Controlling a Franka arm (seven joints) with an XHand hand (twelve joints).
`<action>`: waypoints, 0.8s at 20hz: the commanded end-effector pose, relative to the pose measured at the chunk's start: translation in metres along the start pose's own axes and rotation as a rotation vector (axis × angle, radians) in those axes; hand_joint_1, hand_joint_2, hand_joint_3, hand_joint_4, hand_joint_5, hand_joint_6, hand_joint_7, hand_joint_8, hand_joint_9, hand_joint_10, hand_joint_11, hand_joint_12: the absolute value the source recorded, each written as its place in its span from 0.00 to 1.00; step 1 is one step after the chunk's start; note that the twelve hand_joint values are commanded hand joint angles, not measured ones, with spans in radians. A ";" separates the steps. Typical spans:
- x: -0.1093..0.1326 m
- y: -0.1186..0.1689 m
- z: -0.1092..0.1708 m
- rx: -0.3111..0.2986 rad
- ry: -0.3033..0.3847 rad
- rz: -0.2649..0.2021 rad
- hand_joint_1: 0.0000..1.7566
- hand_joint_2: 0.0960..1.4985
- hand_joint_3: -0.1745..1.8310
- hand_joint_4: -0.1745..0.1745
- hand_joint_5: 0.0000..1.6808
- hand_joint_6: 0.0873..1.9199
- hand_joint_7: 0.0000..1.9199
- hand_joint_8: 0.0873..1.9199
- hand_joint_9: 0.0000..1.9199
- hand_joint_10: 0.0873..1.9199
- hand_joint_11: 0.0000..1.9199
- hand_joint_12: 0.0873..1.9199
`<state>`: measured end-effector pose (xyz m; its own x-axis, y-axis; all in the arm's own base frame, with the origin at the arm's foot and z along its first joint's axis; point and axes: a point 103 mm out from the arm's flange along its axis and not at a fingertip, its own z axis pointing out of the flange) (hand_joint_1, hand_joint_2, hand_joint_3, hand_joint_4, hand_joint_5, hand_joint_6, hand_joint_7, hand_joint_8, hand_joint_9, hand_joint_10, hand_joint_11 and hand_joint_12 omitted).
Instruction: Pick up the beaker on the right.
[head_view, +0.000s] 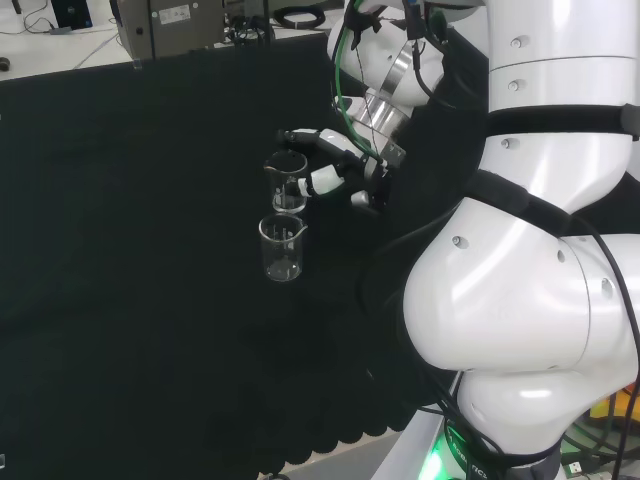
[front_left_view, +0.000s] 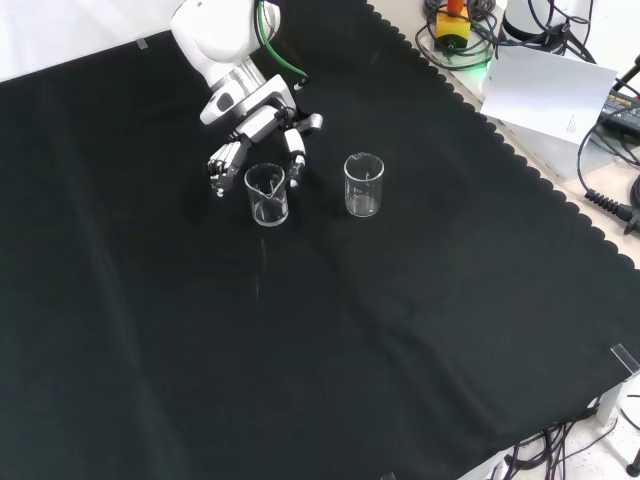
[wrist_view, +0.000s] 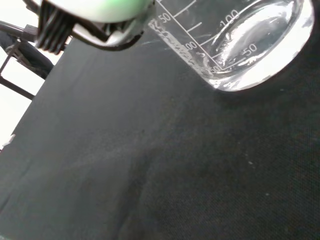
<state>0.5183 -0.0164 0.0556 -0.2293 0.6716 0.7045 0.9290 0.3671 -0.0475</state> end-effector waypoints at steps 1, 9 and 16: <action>-0.001 0.003 0.004 -0.010 0.020 -0.009 0.54 0.32 0.40 0.40 0.22 0.00 0.08 0.28 0.14 0.27 0.00 0.66; -0.002 0.005 0.011 -0.007 0.056 -0.015 0.55 0.32 0.41 0.40 0.30 0.00 0.13 0.29 0.19 0.28 0.00 0.68; 0.002 0.009 0.018 -0.006 0.070 -0.031 0.54 0.32 0.41 0.40 0.30 0.00 0.15 0.30 0.21 0.28 0.00 0.69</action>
<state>0.5206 -0.0037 0.0445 -0.2348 0.6187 0.7498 0.9245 0.3804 -0.0244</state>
